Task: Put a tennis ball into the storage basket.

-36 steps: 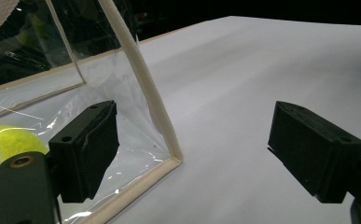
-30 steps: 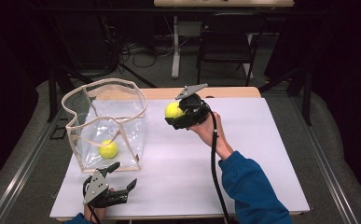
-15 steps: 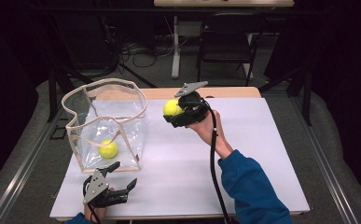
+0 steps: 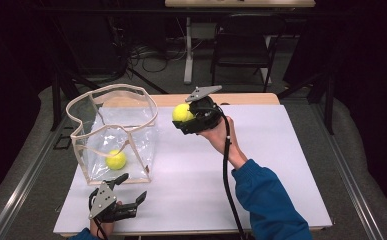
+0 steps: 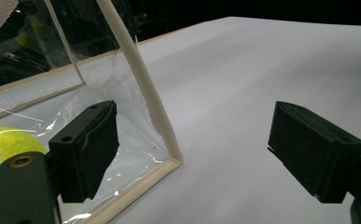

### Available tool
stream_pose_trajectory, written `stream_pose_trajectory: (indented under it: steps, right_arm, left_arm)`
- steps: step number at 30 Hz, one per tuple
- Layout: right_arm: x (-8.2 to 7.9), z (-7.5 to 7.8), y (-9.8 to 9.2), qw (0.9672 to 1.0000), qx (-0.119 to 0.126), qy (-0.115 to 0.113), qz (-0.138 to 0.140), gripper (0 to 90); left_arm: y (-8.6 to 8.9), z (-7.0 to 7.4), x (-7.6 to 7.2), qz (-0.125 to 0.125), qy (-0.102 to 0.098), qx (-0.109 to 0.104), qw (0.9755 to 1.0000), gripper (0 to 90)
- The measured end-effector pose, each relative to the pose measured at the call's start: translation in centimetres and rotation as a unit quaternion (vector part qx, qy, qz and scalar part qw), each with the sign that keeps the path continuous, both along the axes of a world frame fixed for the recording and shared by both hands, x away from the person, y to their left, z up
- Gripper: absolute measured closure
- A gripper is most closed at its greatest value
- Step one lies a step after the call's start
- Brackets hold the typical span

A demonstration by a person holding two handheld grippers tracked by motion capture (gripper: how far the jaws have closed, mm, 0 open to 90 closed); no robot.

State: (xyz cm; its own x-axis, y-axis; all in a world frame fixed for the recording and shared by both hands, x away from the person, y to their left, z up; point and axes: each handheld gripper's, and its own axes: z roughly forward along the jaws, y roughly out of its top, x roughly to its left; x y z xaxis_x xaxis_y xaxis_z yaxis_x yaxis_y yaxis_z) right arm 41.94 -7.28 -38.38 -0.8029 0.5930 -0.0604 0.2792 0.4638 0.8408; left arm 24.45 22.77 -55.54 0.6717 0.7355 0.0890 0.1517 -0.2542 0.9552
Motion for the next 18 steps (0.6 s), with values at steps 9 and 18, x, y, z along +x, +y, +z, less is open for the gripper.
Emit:
stream_pose_trajectory:
  steps: [9, 18]
  right_arm:
    - [0.06, 0.35, 0.16, 1.0000, 0.005, -0.008, 0.001, 26.8]
    - [0.16, 0.53, 0.21, 0.9999, 0.011, -0.012, 0.003, 26.8]
  left_arm:
    - [0.05, 0.02, -0.01, 0.003, -0.001, -0.004, 1.0000, 16.0]
    - [-0.01, 0.01, 0.02, 0.001, -0.002, -0.002, 1.0000, 16.0]
